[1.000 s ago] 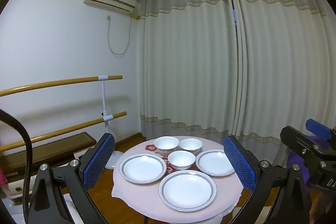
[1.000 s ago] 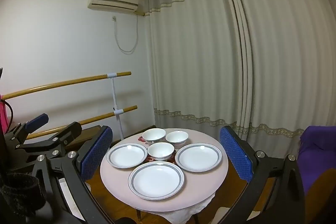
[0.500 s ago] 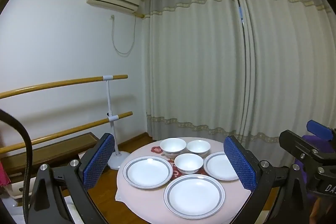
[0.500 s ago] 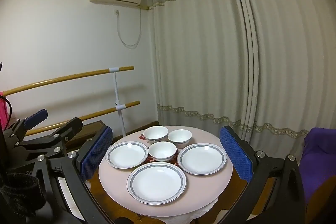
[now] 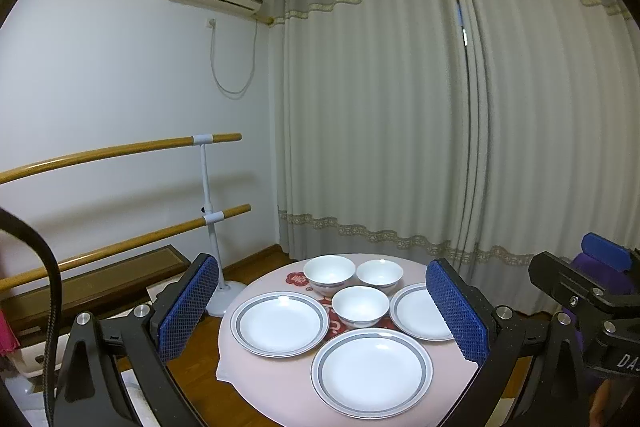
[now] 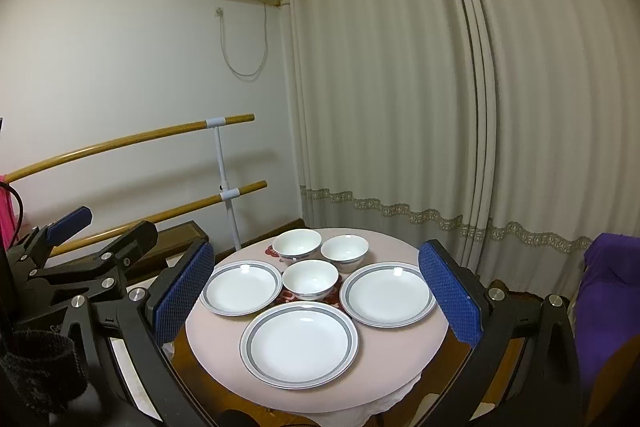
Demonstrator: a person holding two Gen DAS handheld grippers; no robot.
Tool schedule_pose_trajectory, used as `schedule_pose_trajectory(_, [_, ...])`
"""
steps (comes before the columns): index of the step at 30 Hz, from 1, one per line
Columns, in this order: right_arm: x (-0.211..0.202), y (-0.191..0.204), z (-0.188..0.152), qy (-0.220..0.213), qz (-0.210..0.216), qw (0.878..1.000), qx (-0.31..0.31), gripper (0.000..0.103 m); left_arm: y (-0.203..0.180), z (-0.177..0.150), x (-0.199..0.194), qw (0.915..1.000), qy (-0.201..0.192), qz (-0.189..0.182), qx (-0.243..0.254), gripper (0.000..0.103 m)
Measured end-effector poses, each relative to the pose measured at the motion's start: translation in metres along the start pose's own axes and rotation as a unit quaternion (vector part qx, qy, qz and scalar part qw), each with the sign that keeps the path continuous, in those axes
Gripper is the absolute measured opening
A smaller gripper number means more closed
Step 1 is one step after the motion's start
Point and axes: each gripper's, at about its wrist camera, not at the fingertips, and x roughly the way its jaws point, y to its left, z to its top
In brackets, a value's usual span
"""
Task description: Organize plates and bowls
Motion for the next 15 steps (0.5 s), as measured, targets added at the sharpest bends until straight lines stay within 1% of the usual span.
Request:
schedule_pose_trajectory(2, [0.002,0.001,-0.002,0.001,0.001,1.000,0.000,0.103,0.001,0.003,0.001,1.0000,0.000,-0.001,0.001,0.102])
schedule_pose_trajectory(4, [0.002,0.002,-0.004,0.002,0.001,1.000,0.001,0.103,0.000,-0.008,-0.001,1.0000,-0.002,-0.001,0.002,0.102])
schedule_pose_trajectory(9, [0.005,0.004,-0.007,0.007,-0.001,1.000,0.000,0.103,-0.006,-0.023,-0.007,1.0000,-0.002,-0.003,0.005,0.102])
schedule_pose_trajectory(15, [0.006,0.002,-0.008,0.010,-0.003,1.000,0.003,0.103,-0.006,-0.023,-0.008,1.0000,0.001,-0.006,0.007,0.102])
